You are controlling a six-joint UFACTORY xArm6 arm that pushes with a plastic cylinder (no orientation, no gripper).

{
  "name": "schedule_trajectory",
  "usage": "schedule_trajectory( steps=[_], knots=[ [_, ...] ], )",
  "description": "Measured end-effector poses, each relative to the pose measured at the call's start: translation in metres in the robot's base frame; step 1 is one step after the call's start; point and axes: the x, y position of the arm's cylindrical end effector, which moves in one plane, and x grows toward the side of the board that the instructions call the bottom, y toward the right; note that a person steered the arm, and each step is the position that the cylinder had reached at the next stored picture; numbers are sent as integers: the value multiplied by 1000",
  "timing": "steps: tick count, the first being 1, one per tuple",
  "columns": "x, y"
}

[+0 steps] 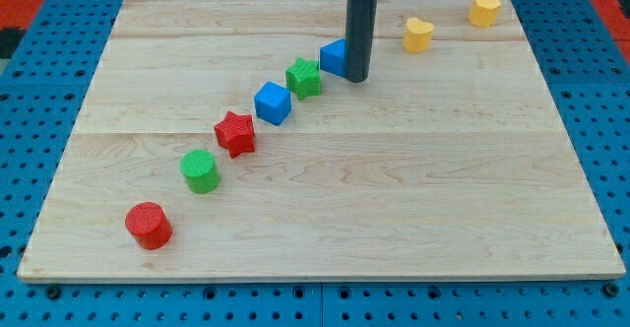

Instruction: Push the red circle to the bottom left corner of the board

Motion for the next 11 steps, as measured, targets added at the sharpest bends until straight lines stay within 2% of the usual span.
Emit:
schedule_trajectory(
  steps=[2, 4, 8, 9, 10, 11],
  knots=[
    [19, 5],
    [28, 86],
    [30, 93],
    [71, 45],
    [127, 25],
    [183, -73]
  ],
)
